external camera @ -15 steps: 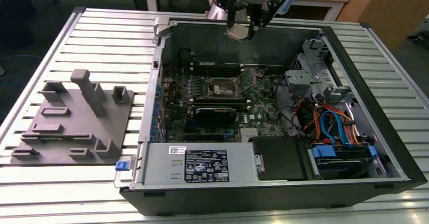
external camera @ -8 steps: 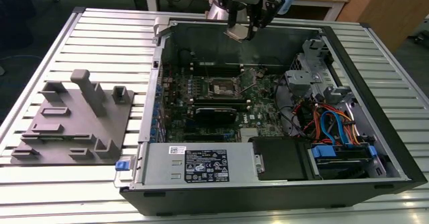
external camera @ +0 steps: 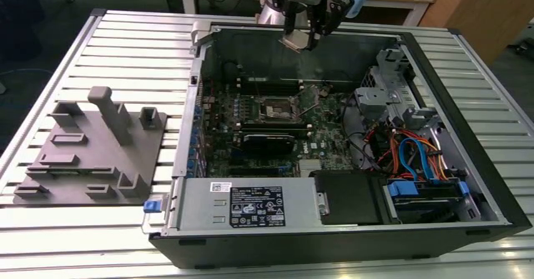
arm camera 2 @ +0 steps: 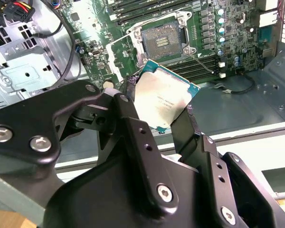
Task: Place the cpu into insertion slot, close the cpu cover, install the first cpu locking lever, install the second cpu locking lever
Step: 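Place the cpu into insertion slot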
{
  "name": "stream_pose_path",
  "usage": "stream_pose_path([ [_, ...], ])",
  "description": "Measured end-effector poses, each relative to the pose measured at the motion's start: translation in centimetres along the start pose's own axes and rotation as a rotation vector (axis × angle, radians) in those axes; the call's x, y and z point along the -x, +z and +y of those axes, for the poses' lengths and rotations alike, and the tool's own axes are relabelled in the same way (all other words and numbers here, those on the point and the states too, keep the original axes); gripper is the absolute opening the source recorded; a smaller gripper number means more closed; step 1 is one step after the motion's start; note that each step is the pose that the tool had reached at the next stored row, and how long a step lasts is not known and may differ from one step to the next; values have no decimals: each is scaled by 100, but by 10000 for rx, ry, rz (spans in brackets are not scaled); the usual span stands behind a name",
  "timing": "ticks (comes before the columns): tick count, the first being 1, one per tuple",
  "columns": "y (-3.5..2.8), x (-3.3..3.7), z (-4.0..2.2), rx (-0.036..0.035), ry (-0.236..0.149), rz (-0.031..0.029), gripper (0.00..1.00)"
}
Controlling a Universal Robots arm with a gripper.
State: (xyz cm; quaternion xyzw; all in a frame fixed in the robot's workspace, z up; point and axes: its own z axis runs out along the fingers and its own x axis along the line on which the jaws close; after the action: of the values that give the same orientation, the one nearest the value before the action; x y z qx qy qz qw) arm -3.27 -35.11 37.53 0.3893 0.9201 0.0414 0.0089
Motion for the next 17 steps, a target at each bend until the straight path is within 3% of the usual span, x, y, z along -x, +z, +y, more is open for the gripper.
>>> stream_pose_path([
  [6,0,0,0,-1,146,-17,54],
  [14,8,-1,-2,5,1366,-129,54],
  [17,8,-11,-12,4,1425,-136,54],
])
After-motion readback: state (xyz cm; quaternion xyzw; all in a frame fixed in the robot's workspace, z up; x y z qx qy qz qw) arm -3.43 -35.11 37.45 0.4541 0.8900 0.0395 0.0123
